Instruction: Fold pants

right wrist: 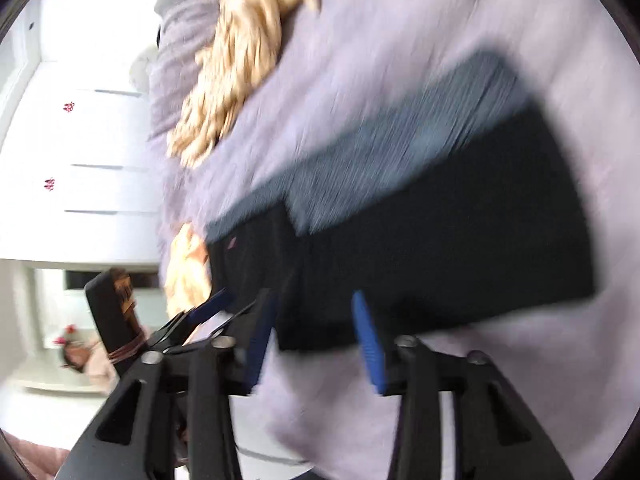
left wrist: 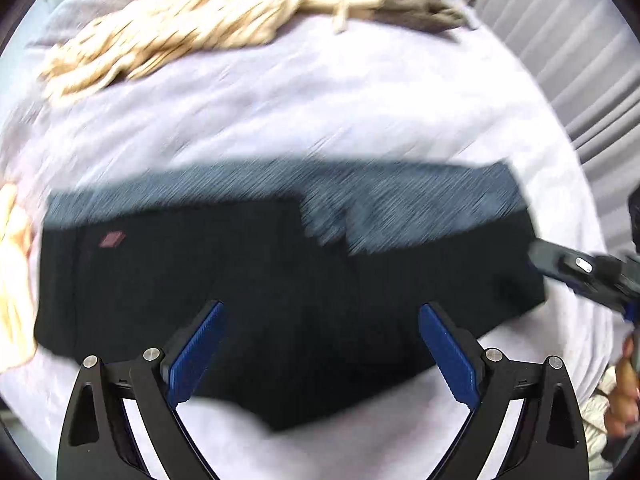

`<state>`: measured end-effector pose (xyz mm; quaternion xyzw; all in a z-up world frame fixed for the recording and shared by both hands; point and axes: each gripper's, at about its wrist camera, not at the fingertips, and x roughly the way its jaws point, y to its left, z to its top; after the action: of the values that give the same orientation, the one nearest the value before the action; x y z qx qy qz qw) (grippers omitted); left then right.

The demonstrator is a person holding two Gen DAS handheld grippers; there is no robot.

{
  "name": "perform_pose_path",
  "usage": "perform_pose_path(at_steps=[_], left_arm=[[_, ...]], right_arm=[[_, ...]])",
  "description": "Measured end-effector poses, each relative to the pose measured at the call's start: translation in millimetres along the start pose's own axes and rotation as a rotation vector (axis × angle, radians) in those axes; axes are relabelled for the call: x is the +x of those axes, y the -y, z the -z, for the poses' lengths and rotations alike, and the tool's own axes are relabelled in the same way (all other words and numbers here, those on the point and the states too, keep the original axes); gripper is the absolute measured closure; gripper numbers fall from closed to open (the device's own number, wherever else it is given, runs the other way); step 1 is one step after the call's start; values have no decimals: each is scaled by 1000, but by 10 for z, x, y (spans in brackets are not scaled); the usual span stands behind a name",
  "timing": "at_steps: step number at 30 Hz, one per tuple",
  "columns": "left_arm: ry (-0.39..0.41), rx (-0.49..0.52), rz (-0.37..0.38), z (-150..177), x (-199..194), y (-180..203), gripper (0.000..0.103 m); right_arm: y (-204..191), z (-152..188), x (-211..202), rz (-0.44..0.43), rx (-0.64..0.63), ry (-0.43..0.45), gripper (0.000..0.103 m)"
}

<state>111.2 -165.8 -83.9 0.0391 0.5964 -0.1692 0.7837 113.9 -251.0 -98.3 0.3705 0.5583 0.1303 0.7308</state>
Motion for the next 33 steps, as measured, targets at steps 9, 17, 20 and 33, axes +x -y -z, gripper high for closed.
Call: perform_pose_path(at_steps=[9, 17, 20, 33], left_arm=[[-80, -53, -57, -321, 932, 181, 2], [-73, -56, -103, -5, 524, -278, 2], [-95, -96, -154, 177, 377, -524, 2], [-156, -231, -109, 923, 46, -1269, 1]], right_arm=[[697, -877, 376, 234, 81, 8, 89], [620, -535, 414, 159, 61, -92, 88], [407, -266, 463, 142, 15, -138, 88], [-588, 503, 1074, 417, -350, -232, 35]])
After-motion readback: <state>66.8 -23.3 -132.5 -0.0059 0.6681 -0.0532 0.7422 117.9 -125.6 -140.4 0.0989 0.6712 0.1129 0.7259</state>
